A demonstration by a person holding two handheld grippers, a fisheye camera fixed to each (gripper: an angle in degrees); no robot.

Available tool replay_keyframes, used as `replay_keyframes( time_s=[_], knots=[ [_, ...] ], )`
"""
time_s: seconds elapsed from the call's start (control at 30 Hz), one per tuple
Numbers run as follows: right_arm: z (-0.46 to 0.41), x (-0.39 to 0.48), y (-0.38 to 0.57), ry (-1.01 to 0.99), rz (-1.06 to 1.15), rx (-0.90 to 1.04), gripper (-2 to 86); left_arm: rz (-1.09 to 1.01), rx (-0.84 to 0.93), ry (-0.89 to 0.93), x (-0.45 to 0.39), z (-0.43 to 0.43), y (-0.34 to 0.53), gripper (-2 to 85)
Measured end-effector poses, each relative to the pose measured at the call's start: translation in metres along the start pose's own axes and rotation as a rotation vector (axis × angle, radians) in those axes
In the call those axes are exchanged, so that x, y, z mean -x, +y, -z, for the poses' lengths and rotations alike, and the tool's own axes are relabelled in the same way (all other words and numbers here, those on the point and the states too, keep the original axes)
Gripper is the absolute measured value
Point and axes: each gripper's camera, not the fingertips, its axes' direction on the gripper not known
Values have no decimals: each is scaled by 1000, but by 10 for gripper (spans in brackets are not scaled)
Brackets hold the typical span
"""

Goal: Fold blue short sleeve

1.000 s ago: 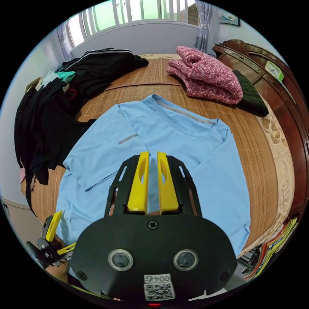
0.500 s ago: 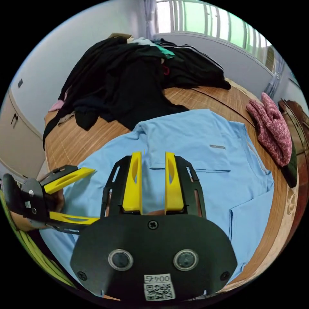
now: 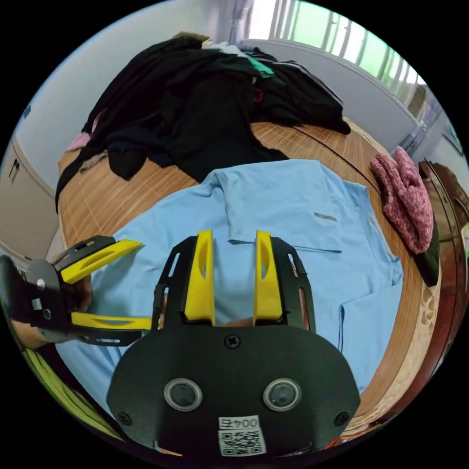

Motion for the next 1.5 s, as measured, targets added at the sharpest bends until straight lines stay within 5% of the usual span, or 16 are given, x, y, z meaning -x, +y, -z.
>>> replay_keyframes(
  time_s=[0.27,0.47,1.1,1.3,1.4,1.5],
  knots=[
    [74,-182,139,166,-446,-29,82,-28,-9,-17,-13,4,-3,200],
    [115,-307,234,63,-740,-66,81,-33,-9,-21,-21,5,-6,192],
    [87,-392,297,81,-570,194,83,-78,-27,-78,-54,18,-9,178],
    [95,-446,336,-67,-759,98,39,-78,-29,-76,-60,21,-10,176],
    [95,-467,356,-251,-809,30,70,-80,-30,-71,-63,23,-10,174],
    [117,-478,362,-202,-825,-27,115,-84,-31,-72,-67,25,-10,172]
  ],
)
